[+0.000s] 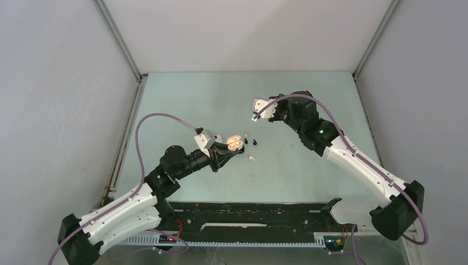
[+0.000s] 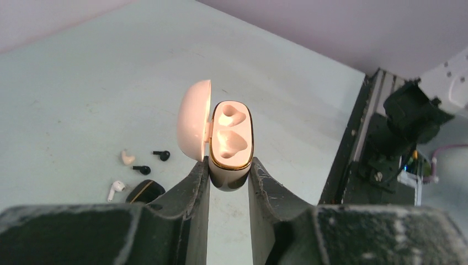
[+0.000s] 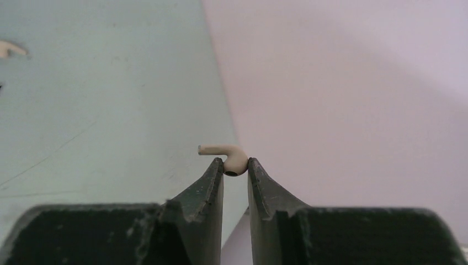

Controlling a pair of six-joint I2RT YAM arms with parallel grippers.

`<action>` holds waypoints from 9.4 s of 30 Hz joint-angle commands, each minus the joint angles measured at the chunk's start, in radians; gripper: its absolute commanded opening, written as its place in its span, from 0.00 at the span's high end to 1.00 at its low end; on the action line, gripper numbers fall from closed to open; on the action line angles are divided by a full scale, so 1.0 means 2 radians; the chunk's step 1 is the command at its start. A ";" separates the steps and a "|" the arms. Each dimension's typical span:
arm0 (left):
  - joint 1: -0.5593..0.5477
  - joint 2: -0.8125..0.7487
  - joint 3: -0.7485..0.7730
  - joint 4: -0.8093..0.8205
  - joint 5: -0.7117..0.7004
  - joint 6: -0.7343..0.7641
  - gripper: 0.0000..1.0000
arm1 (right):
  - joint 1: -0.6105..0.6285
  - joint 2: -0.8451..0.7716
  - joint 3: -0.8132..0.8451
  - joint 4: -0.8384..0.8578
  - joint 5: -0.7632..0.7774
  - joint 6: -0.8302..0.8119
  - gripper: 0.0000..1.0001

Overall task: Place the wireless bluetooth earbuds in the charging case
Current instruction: Insert the right earbud into the right side groove of the charging case.

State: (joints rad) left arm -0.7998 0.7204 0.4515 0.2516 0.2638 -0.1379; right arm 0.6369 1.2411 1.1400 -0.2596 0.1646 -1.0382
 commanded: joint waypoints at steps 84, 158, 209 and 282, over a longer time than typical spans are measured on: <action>-0.158 0.017 -0.038 0.233 -0.237 0.188 1.00 | 0.279 -0.124 -0.213 0.317 0.012 -0.328 1.00; -0.158 0.003 -0.065 0.289 -0.263 0.157 1.00 | 0.283 -0.125 -0.251 0.279 0.030 -0.421 0.75; -0.158 0.053 -0.038 0.210 -0.072 0.165 1.00 | 0.000 -0.022 0.253 -0.558 -0.433 0.024 0.66; -0.158 0.105 -0.021 0.261 -0.075 0.138 1.00 | 0.137 0.077 0.248 -0.446 -0.255 0.159 0.78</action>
State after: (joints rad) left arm -1.1080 0.9318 0.3706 0.6884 0.0807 0.1322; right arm 0.9115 1.3865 1.5997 -1.2533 -0.3092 -0.7921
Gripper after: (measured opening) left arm 0.285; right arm 0.198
